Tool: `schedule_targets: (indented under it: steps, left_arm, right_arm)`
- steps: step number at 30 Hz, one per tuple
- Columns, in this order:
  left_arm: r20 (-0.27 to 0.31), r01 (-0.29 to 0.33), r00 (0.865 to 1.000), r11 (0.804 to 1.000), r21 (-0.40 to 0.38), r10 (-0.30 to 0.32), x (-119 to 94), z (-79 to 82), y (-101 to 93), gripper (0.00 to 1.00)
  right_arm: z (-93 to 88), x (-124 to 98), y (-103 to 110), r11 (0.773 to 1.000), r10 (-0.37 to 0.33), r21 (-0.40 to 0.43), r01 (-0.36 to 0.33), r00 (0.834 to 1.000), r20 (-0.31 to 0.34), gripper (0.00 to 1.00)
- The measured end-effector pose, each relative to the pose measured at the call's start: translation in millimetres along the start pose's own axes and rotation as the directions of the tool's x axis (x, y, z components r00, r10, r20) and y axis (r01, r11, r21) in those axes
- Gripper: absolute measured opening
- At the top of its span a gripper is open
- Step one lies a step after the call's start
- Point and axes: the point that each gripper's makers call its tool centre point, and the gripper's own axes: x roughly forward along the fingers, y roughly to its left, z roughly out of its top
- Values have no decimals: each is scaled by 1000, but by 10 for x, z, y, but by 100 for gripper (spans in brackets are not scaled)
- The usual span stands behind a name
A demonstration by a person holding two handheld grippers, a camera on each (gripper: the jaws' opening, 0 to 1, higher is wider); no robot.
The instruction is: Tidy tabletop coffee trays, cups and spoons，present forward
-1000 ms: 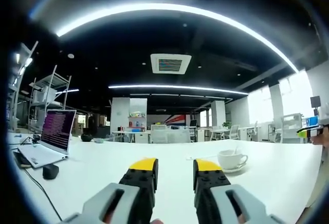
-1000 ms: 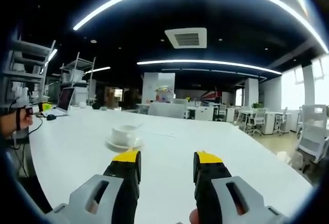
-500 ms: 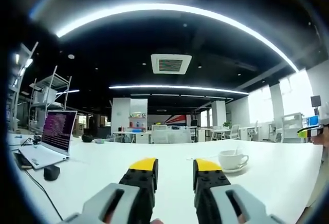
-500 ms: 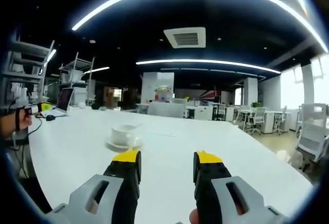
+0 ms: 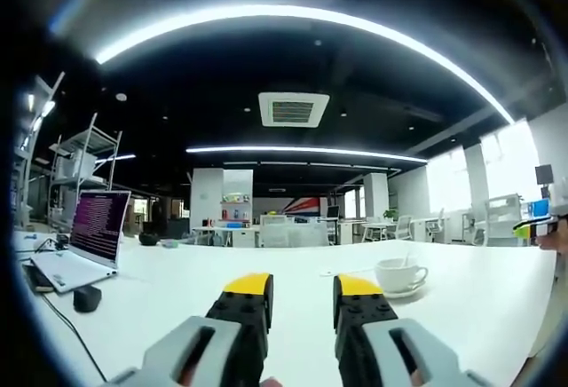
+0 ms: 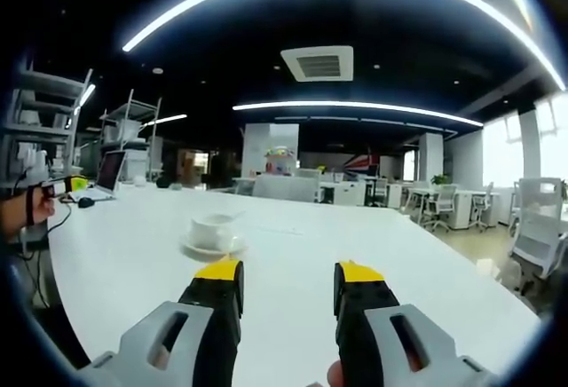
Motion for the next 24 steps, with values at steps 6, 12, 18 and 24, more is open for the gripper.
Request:
schedule_targets:
  steps: [6,12,18,24]
  left_arm:
    - [2,-3,1000,1000,0,3,-3,13,-8,29]
    - [-1,-3,1000,1000,0,3,-1,5,-14,29]
    - [0,-3,1000,1000,4,3,16,10,-13,29]
    - [-4,-4,1000,1000,19,4,16,47,-41,28]
  right_arm:
    - [7,4,-10,1000,0,1,0,1000,3,41]
    - [-5,9,-13,1000,0,4,0,1000,3,41]
    - [-55,15,-16,1000,1,6,-1,1000,-6,41]
    - [-78,10,-32,1000,2,15,-2,1000,-2,41]
